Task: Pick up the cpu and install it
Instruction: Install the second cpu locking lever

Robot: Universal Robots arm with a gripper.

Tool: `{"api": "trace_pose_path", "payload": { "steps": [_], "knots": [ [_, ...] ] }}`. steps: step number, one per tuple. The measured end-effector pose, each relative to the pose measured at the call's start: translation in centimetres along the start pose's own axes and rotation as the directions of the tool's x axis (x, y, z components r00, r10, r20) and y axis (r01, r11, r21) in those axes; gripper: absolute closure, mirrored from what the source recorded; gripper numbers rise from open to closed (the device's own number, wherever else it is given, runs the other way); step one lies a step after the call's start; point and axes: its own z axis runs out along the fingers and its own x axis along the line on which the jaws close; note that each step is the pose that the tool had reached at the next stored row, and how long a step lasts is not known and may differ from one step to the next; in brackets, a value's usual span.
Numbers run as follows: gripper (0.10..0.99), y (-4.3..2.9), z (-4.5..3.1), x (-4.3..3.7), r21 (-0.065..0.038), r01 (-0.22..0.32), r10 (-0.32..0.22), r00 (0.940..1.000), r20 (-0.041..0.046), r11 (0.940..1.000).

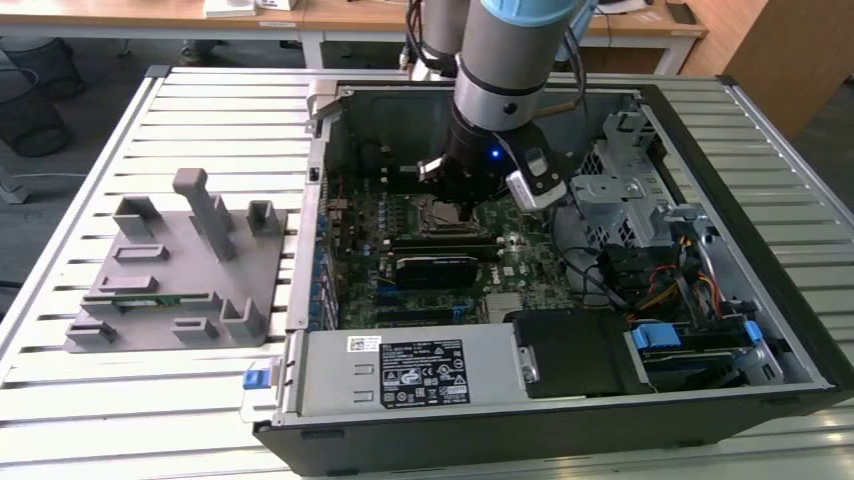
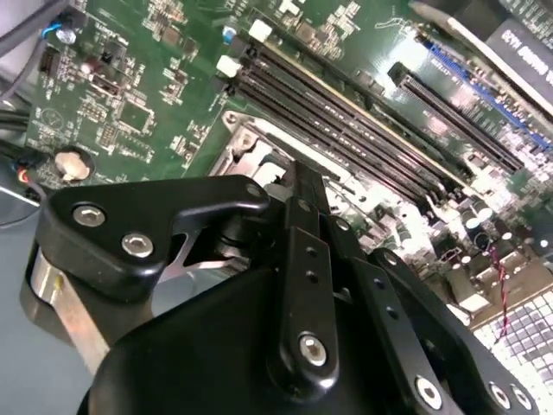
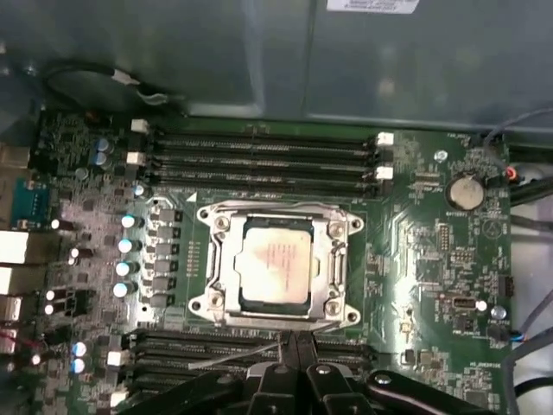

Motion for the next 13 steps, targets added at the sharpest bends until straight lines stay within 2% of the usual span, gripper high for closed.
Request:
{"api": "trace_pose_path", "payload": {
  "steps": [5, 10, 13],
  "knots": [
    [0.98, -0.32, 0.05, 0.8, -0.002, 0.0, 0.0, 1.0, 0.0001, 1.0],
    [0.98, -0.34, 0.12, 2.32, -0.002, 0.0, 0.0, 1.0, 0.0002, 1.0],
    [0.98, -0.36, 0.22, 2.64, -0.002, 0.0, 0.0, 1.0, 0.0002, 1.0]
  ]
}}
